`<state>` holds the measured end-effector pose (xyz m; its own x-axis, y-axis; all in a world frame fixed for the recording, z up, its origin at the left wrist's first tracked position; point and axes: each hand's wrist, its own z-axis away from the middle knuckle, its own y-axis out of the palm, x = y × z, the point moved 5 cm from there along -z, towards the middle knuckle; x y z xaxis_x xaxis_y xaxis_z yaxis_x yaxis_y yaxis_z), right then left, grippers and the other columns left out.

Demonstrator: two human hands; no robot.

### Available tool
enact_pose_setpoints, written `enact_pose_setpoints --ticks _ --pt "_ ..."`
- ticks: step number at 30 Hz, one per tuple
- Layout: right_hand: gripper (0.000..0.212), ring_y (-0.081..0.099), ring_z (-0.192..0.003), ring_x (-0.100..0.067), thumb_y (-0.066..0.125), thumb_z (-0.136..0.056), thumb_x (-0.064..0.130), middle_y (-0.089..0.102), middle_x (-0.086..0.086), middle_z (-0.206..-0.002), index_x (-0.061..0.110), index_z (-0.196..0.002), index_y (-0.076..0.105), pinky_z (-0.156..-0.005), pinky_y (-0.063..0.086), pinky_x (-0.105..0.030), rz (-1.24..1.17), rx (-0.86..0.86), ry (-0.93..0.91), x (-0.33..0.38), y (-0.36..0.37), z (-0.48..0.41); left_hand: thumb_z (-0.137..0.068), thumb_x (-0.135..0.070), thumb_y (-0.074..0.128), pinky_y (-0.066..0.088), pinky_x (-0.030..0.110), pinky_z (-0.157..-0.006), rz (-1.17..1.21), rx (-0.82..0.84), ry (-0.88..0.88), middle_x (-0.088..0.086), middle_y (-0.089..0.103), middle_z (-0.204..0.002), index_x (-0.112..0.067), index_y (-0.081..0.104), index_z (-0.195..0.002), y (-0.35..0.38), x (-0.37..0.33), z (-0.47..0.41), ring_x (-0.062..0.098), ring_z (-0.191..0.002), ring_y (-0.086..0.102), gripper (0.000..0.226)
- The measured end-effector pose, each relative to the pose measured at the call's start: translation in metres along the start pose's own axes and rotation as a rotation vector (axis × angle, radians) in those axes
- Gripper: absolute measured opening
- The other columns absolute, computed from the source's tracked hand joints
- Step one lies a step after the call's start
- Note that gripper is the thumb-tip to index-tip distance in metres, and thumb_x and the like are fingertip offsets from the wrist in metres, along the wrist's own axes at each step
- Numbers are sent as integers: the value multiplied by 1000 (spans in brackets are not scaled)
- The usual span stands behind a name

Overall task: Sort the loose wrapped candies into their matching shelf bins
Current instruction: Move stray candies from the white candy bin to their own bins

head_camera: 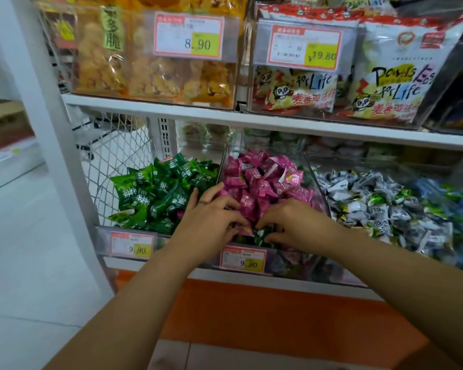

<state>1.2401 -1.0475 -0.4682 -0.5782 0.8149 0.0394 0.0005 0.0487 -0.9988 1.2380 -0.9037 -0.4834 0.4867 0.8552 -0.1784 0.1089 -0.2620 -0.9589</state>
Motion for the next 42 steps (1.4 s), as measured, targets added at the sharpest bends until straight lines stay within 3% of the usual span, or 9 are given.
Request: enact_pose_setpoints --ticks 7,12,18,21,24,26,30,35,42 --pt "21 62 -70 0 72 -81 25 68 13 -84 23 -102 72 -65 48 -11 -381 -67 217 -26 -37 10 -94 -38 52 -1 51 -118 101 -46 50 -16 40 -140 -39 61 -120 1 8 7 10 -145 0 28" --pt "12 65 -80 -34 73 -77 28 73 1 -78 32 -88 71 -74 54 -42 -677 -227 343 -26 -61 2 -93 -32 56 41 28 -99 263 -235 -99 -13 52 -125 -29 64 -118 -25 42 16 7 -109 53 26" --pt "21 63 -57 -13 72 -80 14 68 -4 -72 10 -101 71 -69 58 -30 -939 -374 596 -37 -49 -15 -95 -38 51 29 30 -107 108 -93 -219 -14 40 -143 -33 52 -132 -18 81 24 14 -131 32 38" --pt "18 66 -63 -19 71 -82 16 69 -7 -73 13 -100 71 -72 58 -34 -783 -390 557 -31 -56 -17 -96 -41 47 21 40 -115 71 -66 -203 -17 27 -152 -38 42 -139 -14 85 17 14 -138 24 44" --pt "21 63 -59 -8 70 -83 19 66 2 -74 14 -104 71 -62 53 -14 -544 -380 445 -12 -59 -26 -98 -46 38 10 48 -118 26 17 -219 -18 9 -157 -39 28 -145 -5 91 9 14 -144 11 49" --pt "24 55 -60 2 70 -84 20 58 12 -74 14 -107 70 -53 43 -1 -487 -358 424 -3 -54 -33 -99 -49 31 2 48 -118 19 66 -259 -17 -4 -158 -38 29 -145 1 97 6 12 -146 2 48" --pt "27 55 -60 3 68 -86 20 63 3 -89 14 -112 68 -50 42 -2 -447 -302 438 -1 -39 -37 -96 -55 32 -1 49 -118 48 98 -294 -15 -11 -157 -39 37 -141 2 111 2 12 -146 -2 48" --pt "25 64 -57 -3 68 -85 17 65 1 -87 11 -110 67 -54 49 -11 -511 -237 472 -9 -31 -31 -93 -54 45 3 49 -118 146 76 -267 -15 -4 -158 -41 47 -134 -6 112 0 13 -146 4 43" --pt "28 54 -74 2 70 -84 19 65 6 -91 14 -112 69 -65 38 4 -445 -550 263 32 -62 -72 -89 -34 62 32 47 -109 296 -212 -220 -12 43 -143 -33 61 -121 -30 114 12 14 -129 42 32"
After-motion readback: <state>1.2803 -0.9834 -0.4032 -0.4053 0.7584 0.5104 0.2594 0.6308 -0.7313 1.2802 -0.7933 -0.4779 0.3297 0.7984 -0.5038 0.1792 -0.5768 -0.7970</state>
